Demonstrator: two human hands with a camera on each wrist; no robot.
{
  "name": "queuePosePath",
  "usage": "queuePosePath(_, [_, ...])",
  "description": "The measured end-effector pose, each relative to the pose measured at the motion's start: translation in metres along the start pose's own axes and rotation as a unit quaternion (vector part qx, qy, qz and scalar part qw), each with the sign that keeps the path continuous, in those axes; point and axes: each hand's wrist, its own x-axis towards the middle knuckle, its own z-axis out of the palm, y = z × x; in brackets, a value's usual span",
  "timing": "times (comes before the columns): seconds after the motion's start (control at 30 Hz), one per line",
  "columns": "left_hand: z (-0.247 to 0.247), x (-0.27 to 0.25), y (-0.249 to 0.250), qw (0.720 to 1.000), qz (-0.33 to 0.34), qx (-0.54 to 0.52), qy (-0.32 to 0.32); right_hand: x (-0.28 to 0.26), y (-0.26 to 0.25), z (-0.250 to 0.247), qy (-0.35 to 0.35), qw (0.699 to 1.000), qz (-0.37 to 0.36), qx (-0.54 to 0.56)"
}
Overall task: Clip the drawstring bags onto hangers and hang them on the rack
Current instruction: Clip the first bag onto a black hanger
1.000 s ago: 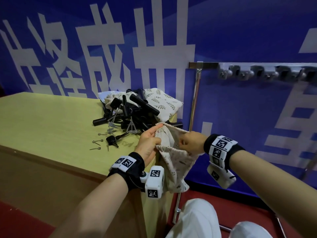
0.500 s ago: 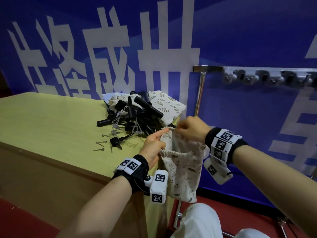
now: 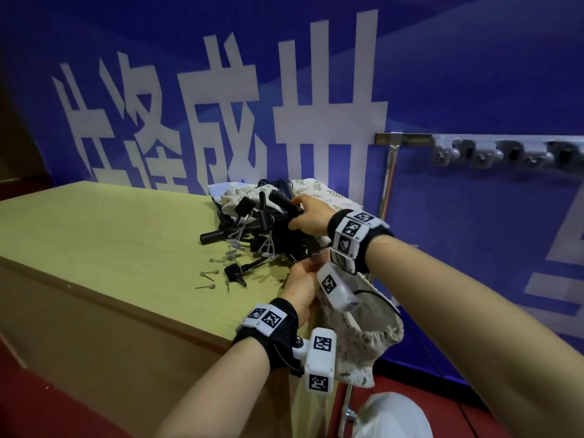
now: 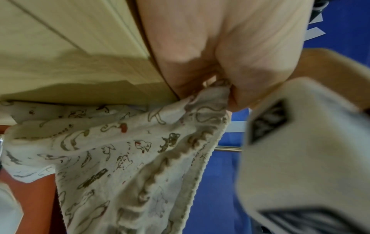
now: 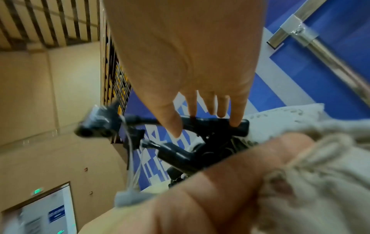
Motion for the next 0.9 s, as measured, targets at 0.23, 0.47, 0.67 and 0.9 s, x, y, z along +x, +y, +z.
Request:
queuePosePath(0.23, [-0.005,0.005,0.0,1.0,-0.01,0.009,0.019,0.019,0.022,0.01,0.024,0.998,0.059,-0.028])
queuePosePath(0.47, [-0.005,0.007,-0.001,1.0,-0.004,-0.002,-0.006,0.02,0.024,0.016,0.003,1.0,0.012,-0.018])
queuePosePath(0.67, [-0.006,0.011,-0.004,1.0,-0.003,0.022,-0.005,0.01,0.021,0.003,0.12,0.985,-0.063,0.107])
queuePosePath(0.9, [-0.006,0.011,-0.006,1.0,0.011,-0.01,0.0,-0.002,0.033,-0.042,0.229,0.939,-0.082,0.243])
